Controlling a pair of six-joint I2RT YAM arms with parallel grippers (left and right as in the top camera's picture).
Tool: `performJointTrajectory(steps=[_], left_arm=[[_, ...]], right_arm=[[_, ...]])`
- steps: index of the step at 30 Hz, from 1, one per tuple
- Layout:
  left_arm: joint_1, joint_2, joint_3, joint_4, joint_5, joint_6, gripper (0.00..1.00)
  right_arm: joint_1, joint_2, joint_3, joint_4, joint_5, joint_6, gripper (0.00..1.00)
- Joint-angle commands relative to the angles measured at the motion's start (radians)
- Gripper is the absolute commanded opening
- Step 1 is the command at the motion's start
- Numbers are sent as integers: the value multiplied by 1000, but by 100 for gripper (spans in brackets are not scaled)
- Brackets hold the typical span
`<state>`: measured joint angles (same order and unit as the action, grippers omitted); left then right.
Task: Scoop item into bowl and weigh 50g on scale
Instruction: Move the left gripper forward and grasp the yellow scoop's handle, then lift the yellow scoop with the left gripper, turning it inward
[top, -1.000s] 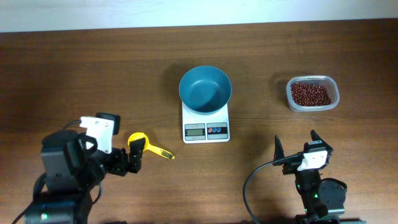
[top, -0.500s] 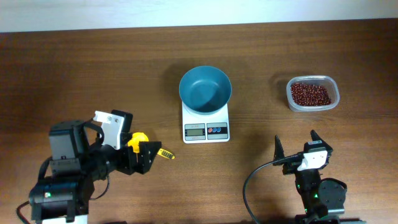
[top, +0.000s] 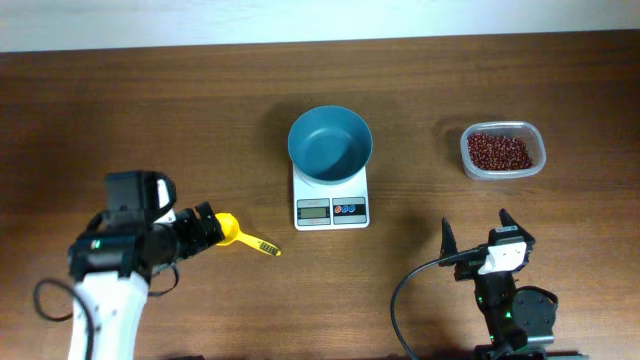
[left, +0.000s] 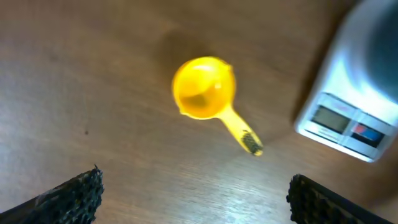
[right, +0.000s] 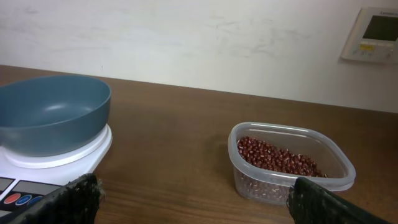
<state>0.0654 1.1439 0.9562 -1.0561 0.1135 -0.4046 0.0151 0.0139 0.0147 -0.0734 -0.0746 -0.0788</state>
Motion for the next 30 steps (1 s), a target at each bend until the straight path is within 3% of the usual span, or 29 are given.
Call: performJointTrajectory(steps=[1, 8, 11, 18, 24, 27, 30], left_arm=[[5, 98, -29, 21, -85, -108, 99], [5, 262, -29, 127, -84, -127, 91], [-5, 332, -29, 173, -84, -138, 78], [-57, 473, -29, 254, -84, -161, 76], [-80, 563, -29, 311, -90, -168, 64], [-80, 584, -29, 332, -96, -169, 56], [-80, 591, -29, 346, -95, -172, 39]], right_arm=[[11, -6, -9, 0, 8, 4, 99], [11, -6, -9, 0, 8, 4, 99], [11, -6, -9, 0, 8, 4, 98], [11, -6, -9, 0, 8, 4, 99], [11, -6, -9, 0, 8, 4, 99], [11, -6, -9, 0, 8, 4, 99], [11, -6, -9, 0, 8, 4, 99]])
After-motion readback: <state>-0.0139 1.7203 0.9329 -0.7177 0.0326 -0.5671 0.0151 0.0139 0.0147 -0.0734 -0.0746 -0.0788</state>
